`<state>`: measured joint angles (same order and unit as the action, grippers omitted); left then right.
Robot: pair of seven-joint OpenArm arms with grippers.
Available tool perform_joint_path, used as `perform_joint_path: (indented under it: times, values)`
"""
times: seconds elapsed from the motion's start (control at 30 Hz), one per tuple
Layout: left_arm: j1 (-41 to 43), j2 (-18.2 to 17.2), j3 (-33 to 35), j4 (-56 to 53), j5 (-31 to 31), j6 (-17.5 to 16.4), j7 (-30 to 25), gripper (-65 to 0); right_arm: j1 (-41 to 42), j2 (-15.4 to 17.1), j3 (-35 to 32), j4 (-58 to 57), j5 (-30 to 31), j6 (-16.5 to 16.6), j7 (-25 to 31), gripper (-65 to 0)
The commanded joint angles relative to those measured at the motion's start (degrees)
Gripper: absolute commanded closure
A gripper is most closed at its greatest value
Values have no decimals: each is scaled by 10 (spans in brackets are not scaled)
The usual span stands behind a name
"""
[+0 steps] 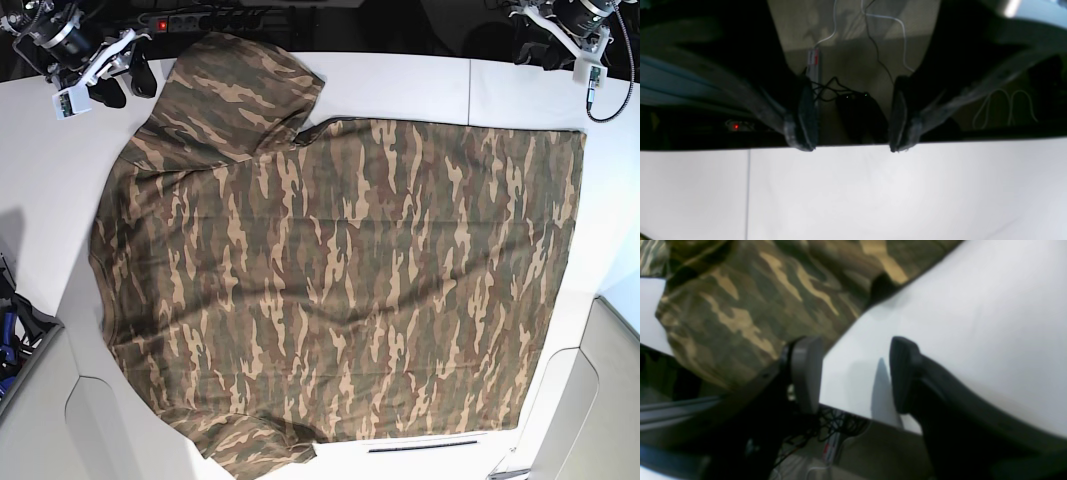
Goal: Fold the T-shirt properly
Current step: 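Move both grippers down to the shirt's collar-side corners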
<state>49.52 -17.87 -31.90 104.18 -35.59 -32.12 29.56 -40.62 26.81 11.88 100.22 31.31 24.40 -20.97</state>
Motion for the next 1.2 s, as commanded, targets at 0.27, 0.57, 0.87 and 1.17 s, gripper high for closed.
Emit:
perform_joint_path:
  times: [0.27,0.57,0.87,1.17]
  values:
    - [-50,-49,-5,8,-5,2,3,-425,22,-22,-13,-47,23,43,-1,-321]
    - [-119,-109,-5,-35,11,60,2,-452,27,-63,-48,-47,23,43,-1,-321]
    - [-241,-162,-5,-222,8,57,3,-452,30,-81,-49,-48,23,43,-1,-321]
    - [-274,-164,-1,-301,-55,-18,66,-452,30,-81,-49,-48,23,43,-1,-321]
